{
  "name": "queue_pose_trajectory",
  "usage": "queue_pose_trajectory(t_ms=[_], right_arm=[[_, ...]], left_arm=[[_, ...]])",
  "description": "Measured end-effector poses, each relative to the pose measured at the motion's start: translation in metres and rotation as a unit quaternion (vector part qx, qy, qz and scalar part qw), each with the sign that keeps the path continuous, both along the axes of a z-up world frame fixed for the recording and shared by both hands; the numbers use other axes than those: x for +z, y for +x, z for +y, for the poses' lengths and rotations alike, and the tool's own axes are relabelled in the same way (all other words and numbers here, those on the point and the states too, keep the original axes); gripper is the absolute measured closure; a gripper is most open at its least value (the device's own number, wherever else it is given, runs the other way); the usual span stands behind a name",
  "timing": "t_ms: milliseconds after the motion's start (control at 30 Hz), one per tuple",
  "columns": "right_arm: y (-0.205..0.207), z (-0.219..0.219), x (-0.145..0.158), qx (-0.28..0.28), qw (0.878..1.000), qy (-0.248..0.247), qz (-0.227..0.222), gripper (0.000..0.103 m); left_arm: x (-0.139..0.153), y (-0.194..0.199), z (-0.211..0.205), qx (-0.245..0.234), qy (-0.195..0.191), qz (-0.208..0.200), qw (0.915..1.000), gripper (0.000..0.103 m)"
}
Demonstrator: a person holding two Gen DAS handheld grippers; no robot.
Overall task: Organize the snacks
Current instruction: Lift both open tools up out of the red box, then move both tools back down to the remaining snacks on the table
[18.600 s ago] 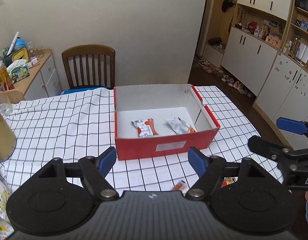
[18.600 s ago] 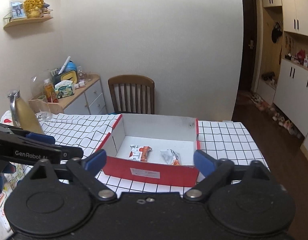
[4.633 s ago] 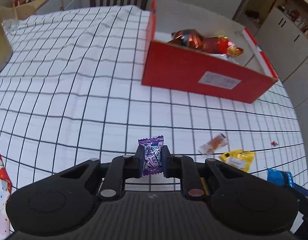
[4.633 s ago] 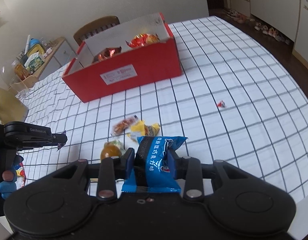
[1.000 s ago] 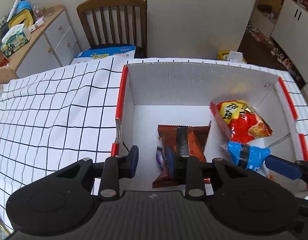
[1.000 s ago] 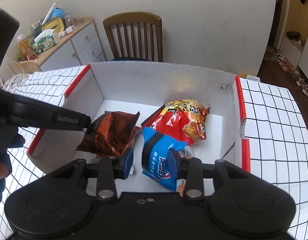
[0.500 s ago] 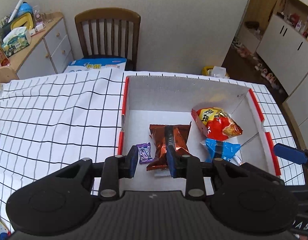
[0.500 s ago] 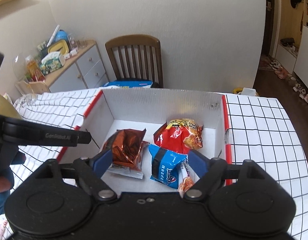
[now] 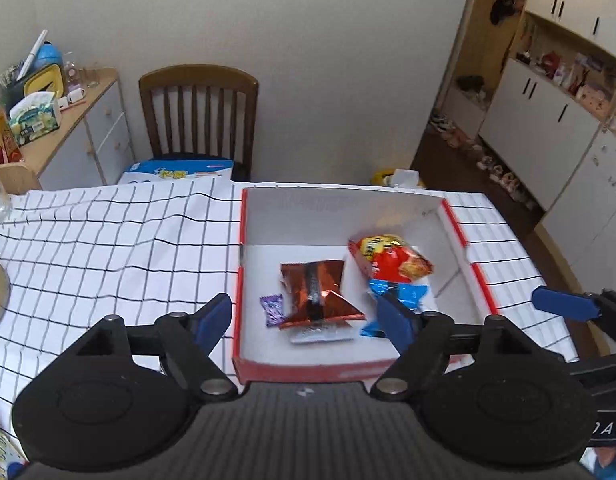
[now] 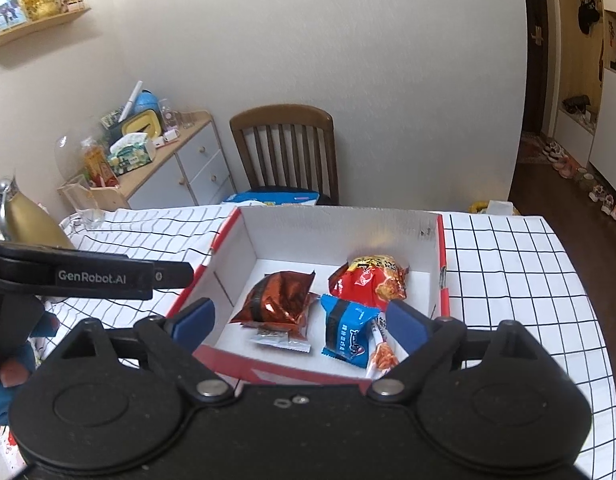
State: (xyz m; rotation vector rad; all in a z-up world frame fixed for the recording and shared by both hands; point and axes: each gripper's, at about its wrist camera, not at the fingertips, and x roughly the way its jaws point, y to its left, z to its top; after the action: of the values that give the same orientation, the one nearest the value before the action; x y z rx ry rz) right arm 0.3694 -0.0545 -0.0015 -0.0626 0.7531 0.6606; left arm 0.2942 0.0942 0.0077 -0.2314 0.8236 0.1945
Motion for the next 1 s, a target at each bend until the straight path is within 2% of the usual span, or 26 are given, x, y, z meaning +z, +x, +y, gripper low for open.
queue_pose_trajectory(t_ms=[100, 233, 467, 700, 1000], right_arm=[[-0.01, -0.007, 0.005, 0.004, 1.0, 0.01, -0.003, 0.01], [-0.027, -0.018, 0.011, 0.004, 1.0, 0.024, -0.007, 0.002], [-0.059, -0.034, 0.017, 0.009, 0.999, 0.035, -0.015, 0.001], [-0.094, -0.05, 0.008, -0.007, 0.999, 0.028, -0.027, 0.0], [-0.123, -0.073, -0.023, -0.046, 0.999, 0.016, -0.02, 0.001]], left_arm=[[0.006, -0.013, -0.003, -0.008, -0.008, -0.009, 0.9999, 0.023], [0.01, -0.034, -0.008, -0.017, -0.009, -0.024, 0.9995, 0.023], [0.009, -0.076, -0.018, -0.018, 0.004, -0.057, 0.9982, 0.019], [-0.007, -0.11, -0.026, -0.024, 0.007, -0.047, 0.9986, 0.019], [-0.039, -0.139, -0.034, -0.029, 0.007, -0.015, 0.9994, 0.019]])
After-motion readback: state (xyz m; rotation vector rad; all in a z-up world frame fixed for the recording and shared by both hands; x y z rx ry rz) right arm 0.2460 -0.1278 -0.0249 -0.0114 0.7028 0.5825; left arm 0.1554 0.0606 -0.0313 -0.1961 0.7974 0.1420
